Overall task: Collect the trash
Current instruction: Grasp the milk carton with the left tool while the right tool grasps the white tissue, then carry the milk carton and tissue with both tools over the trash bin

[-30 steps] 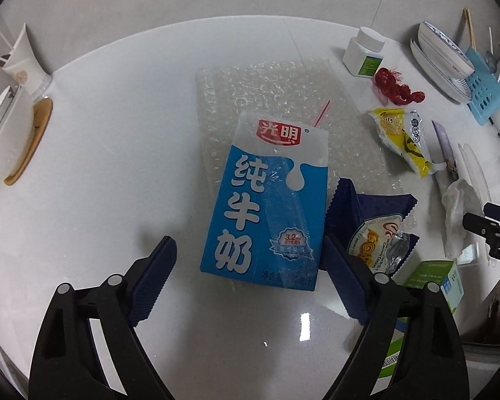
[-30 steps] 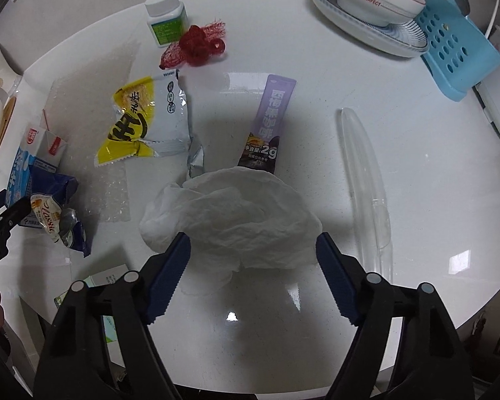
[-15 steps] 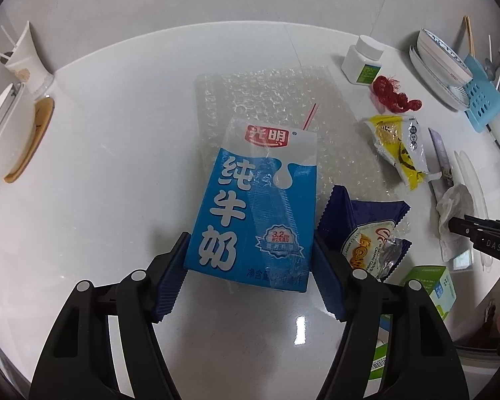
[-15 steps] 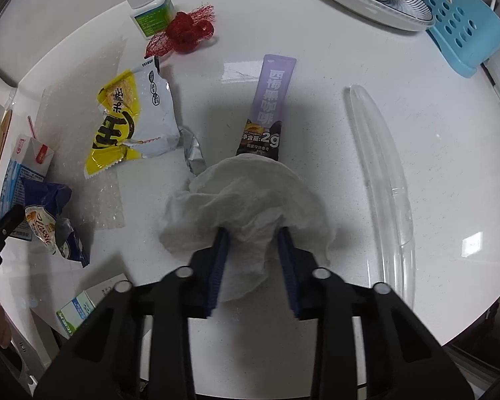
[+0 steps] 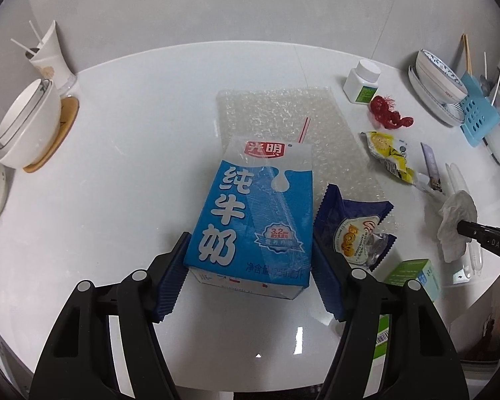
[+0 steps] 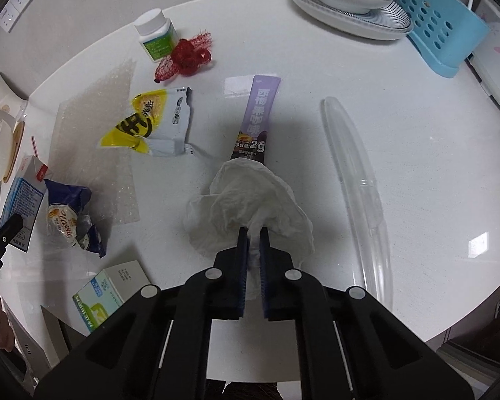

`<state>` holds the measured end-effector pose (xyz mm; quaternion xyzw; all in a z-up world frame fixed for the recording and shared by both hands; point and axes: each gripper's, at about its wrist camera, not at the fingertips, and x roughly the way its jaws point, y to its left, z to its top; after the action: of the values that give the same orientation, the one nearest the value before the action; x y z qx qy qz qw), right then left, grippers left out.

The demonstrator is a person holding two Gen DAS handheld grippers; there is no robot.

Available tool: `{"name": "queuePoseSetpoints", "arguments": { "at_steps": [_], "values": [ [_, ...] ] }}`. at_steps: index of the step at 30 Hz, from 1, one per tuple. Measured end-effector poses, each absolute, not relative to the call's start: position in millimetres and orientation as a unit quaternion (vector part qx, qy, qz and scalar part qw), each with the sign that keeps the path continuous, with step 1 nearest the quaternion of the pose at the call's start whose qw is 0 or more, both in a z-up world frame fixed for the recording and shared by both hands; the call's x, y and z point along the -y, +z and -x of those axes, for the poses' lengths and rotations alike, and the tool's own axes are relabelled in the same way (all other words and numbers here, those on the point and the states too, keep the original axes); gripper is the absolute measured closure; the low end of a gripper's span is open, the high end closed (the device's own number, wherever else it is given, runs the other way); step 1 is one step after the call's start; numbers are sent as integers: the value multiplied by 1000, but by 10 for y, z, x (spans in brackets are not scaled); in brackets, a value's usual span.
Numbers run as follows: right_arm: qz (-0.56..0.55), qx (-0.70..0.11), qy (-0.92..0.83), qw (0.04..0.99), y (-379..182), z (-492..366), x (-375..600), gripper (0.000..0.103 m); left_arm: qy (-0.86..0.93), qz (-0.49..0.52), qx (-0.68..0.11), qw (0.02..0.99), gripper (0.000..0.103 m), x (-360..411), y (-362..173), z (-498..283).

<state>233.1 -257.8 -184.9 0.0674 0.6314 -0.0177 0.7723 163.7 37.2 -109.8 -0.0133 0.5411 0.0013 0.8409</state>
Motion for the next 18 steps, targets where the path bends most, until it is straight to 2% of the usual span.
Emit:
{"name": "queuePoseSetpoints", "arguments": {
  "at_steps": [18],
  "values": [
    [-68, -585, -10, 808, -1224, -1818, 2661, 97, 0, 25, -513, 858, 37, -251, -735, -1158]
  ]
}}
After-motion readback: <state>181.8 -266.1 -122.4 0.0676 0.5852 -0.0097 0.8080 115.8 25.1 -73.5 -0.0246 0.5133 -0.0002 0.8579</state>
